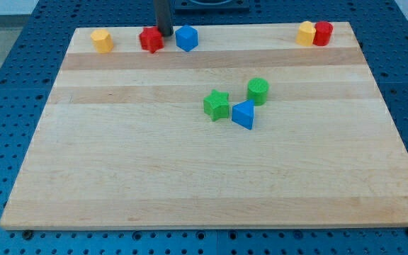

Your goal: Nudge the blue cube down a bit

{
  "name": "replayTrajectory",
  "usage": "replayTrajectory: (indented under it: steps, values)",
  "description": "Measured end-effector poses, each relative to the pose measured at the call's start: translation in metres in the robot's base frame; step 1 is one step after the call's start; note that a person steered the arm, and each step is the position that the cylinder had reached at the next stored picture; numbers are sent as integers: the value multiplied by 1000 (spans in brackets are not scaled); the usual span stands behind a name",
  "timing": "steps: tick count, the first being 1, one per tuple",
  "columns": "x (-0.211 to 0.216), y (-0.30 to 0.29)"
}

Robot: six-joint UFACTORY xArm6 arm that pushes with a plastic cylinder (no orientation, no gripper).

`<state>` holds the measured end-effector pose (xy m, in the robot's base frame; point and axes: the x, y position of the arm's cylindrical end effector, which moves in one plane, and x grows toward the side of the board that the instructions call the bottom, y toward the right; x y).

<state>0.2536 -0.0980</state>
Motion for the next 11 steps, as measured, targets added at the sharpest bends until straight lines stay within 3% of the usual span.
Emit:
replayTrajectory:
  steps: [1,2,3,5,6,7,8,9,10,11]
  values:
    - [73,30]
    - [71,35]
    - [28,31]
    - [17,4]
    - [55,12]
    - [105,81]
    - [54,143]
    - [-34,148]
    - [-61,127]
    - [-61,108]
